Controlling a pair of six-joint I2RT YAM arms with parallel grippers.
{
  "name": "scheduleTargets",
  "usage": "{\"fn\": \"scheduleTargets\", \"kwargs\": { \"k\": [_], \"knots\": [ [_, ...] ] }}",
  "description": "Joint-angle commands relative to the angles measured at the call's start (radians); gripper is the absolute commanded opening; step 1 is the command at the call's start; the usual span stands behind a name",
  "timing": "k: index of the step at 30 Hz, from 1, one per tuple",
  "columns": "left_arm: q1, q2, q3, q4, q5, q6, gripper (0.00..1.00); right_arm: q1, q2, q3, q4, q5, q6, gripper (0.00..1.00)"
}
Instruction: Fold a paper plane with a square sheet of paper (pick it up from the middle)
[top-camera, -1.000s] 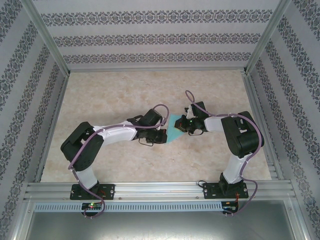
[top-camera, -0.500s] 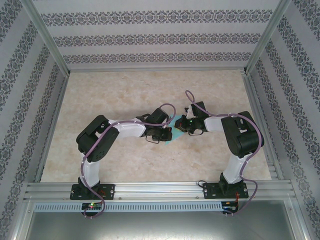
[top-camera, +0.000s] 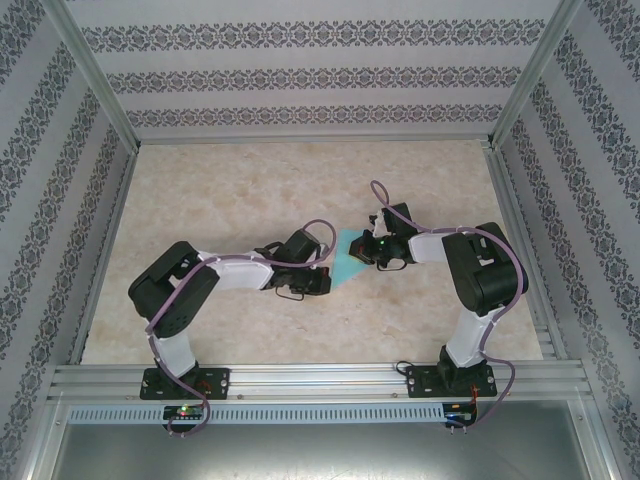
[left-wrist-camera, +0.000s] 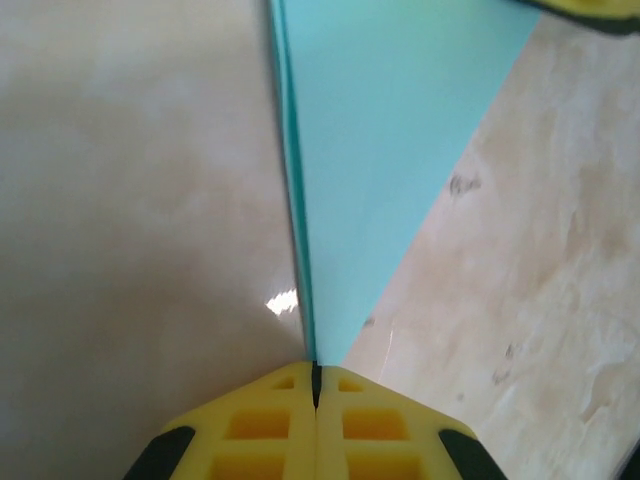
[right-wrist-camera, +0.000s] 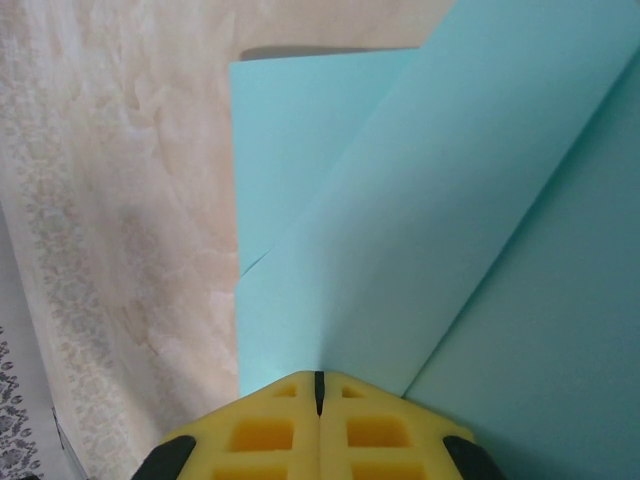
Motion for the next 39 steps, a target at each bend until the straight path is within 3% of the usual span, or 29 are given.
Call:
{"fn": "scheduleTargets", "kwargs": {
  "k": [1, 6, 14, 25, 39],
  "knots": [
    [0.017, -0.061, -0.057, -0.052, 0.037, -0.023, 0.00, 0.008, 0.074, -0.053, -0.134, 0.140, -0.008, 0.00],
    [0.045, -0.147, -0.087, 0.059, -0.026, -0.062, 0.00, 0.049, 0.082, -0.079, 0.019, 0.055, 0.077, 0.00],
    [0.072, -0.143, -0.095, 0.180, -0.059, -0.106, 0.00, 0.097, 0.095, -0.054, 0.183, -0.004, 0.158, 0.00],
    [0.074, -0.054, -0.073, 0.120, -0.068, -0.086, 0.00, 0.115, 0.095, -0.027, 0.156, -0.002, 0.139, 0.01],
    [0.110, -0.045, -0.121, 0.170, -0.052, -0.099, 0.00, 0.113, 0.074, -0.014, 0.106, 0.004, 0.098, 0.01]
  ]
}}
